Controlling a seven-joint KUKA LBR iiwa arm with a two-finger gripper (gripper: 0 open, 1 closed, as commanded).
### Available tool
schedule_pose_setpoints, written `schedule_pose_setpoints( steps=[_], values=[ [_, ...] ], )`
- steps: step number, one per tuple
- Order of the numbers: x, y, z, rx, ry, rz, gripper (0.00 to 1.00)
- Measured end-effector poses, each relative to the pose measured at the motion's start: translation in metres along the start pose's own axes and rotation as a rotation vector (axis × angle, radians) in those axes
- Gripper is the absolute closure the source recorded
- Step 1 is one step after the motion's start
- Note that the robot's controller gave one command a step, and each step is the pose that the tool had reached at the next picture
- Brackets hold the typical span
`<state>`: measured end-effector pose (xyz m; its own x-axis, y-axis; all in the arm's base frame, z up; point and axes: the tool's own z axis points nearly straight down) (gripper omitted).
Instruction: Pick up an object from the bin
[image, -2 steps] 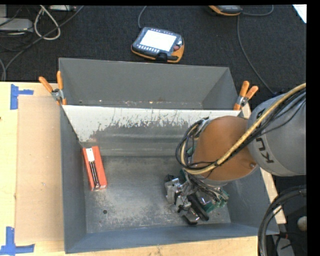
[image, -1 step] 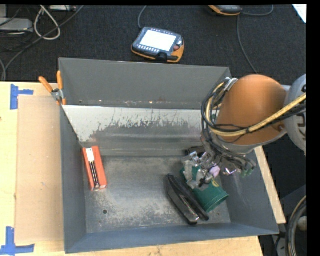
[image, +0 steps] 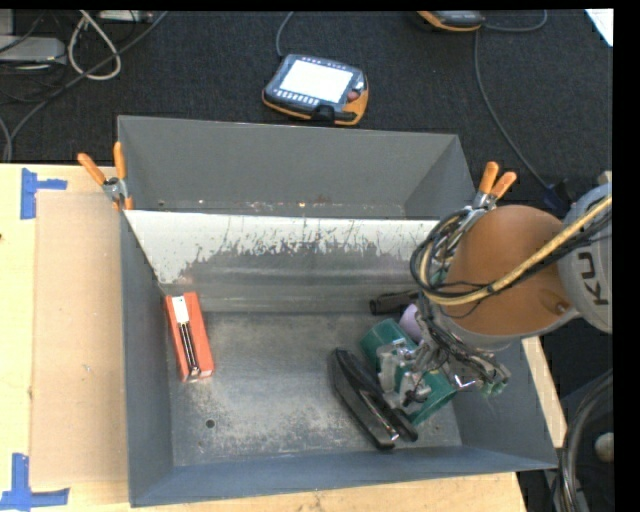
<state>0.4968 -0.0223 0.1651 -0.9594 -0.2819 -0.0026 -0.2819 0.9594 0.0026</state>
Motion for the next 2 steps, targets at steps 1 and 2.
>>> schedule_pose_setpoints(
  steps=[1, 2],
  values=[
    [-0.002, 0.065, -0.014, 0.000, -0.019, 0.038, 1.00],
    [0.002, 0.031, 0.074, -0.001, 0.004, 0.093, 1.00]
  ],
)
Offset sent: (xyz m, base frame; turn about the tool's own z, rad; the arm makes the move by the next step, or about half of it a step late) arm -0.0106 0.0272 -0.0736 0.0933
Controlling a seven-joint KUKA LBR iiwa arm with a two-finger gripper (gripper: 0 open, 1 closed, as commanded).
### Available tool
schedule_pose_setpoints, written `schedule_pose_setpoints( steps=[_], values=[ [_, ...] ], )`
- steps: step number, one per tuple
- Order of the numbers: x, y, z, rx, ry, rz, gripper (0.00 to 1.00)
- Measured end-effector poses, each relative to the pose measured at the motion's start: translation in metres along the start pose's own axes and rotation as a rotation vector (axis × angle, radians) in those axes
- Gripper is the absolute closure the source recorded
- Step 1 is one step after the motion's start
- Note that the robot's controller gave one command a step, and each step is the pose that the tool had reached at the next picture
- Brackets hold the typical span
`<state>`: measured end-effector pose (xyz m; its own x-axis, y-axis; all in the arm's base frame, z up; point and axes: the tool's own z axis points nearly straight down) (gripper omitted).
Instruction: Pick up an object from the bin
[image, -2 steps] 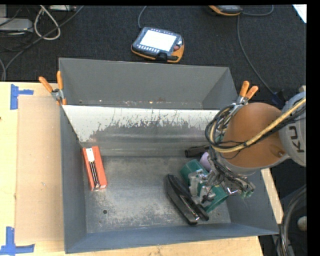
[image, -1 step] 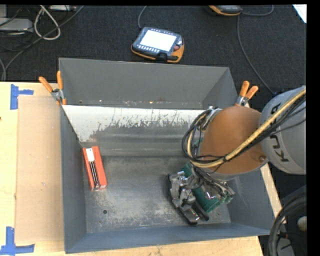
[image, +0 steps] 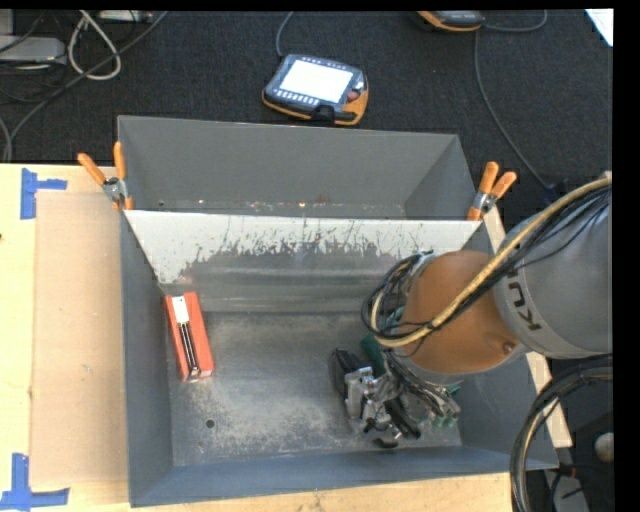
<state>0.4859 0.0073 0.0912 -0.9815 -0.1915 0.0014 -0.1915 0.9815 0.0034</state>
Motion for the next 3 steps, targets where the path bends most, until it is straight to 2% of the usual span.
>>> schedule_pose_setpoints(
  steps=[1, 2, 3],
  values=[
    [0.007, -0.003, -0.008, -0.002, 0.001, -0.048, 1.00],
    [-0.032, 0.013, 0.017, -0.002, 0.002, -0.261, 1.00],
    [-0.012, -0.014, -0.081, 0.000, -0.006, -0.117, 0.00]
  ],
)
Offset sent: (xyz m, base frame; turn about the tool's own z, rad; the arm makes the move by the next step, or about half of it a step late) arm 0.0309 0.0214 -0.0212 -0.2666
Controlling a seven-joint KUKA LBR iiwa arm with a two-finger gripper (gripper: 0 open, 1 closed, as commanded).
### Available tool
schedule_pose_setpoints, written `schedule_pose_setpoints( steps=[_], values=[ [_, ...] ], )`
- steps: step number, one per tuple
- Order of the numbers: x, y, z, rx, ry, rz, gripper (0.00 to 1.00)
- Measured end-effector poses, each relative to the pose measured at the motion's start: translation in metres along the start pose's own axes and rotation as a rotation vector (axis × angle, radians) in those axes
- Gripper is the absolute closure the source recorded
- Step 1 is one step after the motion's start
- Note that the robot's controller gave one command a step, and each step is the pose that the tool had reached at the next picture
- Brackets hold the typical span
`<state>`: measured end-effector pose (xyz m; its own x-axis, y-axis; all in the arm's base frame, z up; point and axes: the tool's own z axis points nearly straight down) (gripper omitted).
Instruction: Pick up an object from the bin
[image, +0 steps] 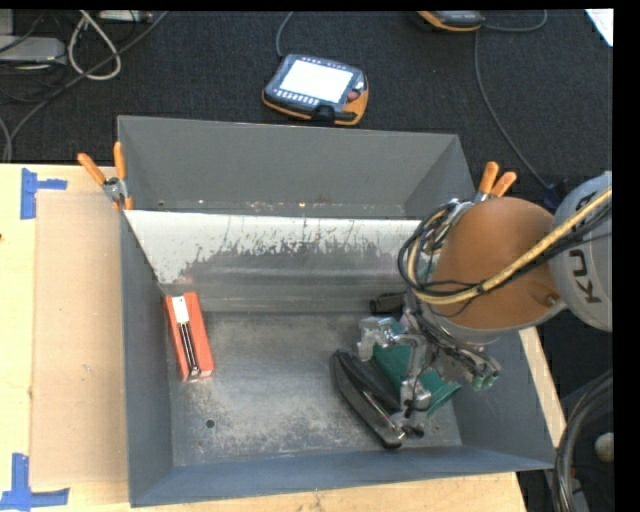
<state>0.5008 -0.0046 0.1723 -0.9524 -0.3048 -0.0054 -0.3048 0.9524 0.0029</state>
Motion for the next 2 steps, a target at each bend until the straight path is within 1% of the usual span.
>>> schedule_pose_setpoints(
  steps=[1, 2],
  values=[
    [0.0006, -0.0002, 0.0031, -0.001, 0.003, 0.001, 1.00],
    [0.0006, -0.0002, 0.0031, -0.001, 0.004, 0.001, 1.00]
  ],
)
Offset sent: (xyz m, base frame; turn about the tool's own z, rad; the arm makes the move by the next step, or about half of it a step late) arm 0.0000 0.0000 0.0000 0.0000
